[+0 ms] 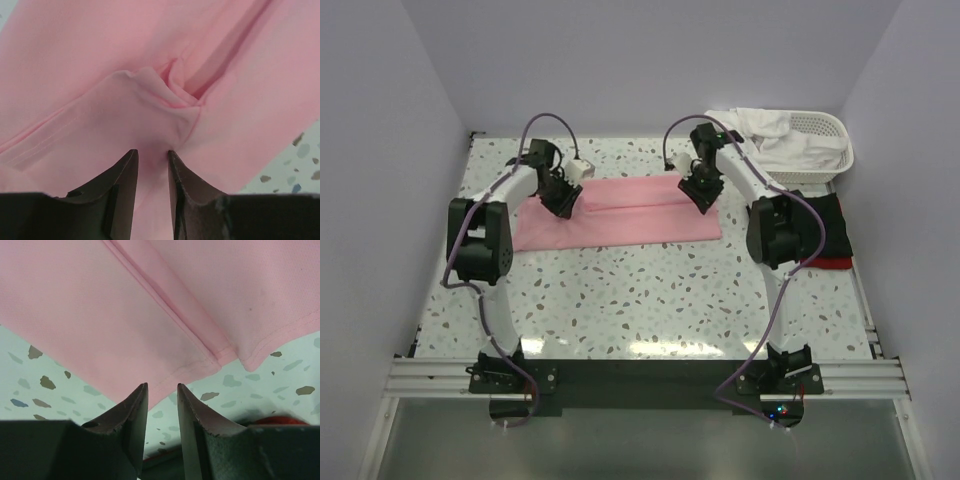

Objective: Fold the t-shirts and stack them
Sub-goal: Fold the tshirt

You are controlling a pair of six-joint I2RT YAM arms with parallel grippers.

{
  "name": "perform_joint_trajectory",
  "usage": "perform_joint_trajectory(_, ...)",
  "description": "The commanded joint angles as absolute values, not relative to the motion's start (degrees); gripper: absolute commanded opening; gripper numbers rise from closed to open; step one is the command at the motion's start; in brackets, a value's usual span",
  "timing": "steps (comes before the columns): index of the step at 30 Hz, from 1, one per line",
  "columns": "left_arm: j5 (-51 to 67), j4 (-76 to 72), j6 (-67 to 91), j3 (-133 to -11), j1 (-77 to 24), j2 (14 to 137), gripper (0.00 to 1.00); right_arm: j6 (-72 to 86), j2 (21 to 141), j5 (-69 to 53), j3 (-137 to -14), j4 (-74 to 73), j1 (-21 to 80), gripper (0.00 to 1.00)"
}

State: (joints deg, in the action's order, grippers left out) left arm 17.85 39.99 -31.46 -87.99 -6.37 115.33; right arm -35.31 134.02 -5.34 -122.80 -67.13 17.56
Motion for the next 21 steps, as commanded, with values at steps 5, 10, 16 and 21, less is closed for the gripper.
perform_joint_trajectory(5, 11.5, 35.4, -26.5, -91.2, -5.6, 122.6, 0.34, -33.7, 137.5, -1.8, -117.8, -60.5, 17.7, 0.34)
perform_joint_trajectory(10, 9.3, 37.1, -26.8, -94.7, -5.4, 126.6, 0.33, -36.8, 134.1, -5.1, -111.5, -61.3, 19.8, 0.34)
perform_joint_trajectory(16, 14.9, 35.9, -26.7, -99.1, -2.8, 119.6, 0.37, -35.3, 131.0, -17.2, -122.0, -70.5, 19.2, 0.36)
perform_joint_trajectory(21, 13.2, 37.7, -25.2, -96.2, -2.9, 113.7, 0.40, -35.6, 134.3, -9.6, -127.3, -65.6, 18.9, 0.37)
